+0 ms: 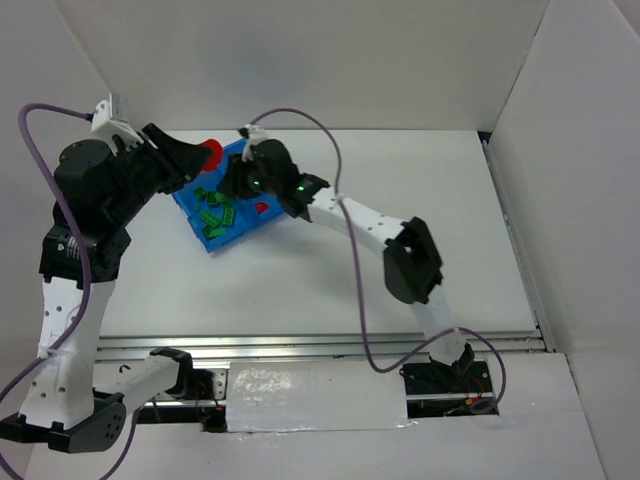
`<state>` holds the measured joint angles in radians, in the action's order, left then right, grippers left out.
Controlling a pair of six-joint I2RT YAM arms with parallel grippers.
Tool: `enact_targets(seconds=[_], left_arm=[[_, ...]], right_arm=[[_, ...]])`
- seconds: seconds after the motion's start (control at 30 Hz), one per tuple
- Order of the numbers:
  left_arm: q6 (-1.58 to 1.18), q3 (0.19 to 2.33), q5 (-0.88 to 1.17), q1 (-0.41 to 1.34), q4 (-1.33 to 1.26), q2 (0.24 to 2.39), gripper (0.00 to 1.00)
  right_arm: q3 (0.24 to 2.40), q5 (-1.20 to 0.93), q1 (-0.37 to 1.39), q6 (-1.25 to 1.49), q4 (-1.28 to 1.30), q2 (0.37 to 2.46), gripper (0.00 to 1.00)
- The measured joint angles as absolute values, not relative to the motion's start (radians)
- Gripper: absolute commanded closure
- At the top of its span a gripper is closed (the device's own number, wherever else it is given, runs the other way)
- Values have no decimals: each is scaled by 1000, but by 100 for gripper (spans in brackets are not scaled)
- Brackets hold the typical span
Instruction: Sort the legos into containers by color
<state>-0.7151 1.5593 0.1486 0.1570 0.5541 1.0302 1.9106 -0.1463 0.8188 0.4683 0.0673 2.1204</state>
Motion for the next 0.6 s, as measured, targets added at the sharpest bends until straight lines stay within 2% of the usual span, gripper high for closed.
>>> enact_targets(seconds=[0.07,0.1,0.23,0.33,0.37,0.47,0.53,0.6], left_arm=[[-717,1596,98,154,606,1037,100],[-718,1615,79,152,633,1043,100],[-715,1644,36,149,699,1059,100],[-709,1650,13,147,752,1061,100],[-707,1660,2,147,770,1063,100],[-701,1693,-44,160,801,1063,100],[-687,1704,-72,171,809,1056,100],[-682,1704,-97,182,814,1050,100]], right_arm=[[2098,-87,857,427,78,2257,96],[2142,-63,871,413,60,2299,89],[2177,25,898,356,69,2360,86],[2230,76,898,322,62,2399,78],[2264,91,898,313,58,2417,56],[2320,127,897,295,41,2444,28],[2328,141,896,280,35,2444,23],[2338,139,891,267,26,2444,13]])
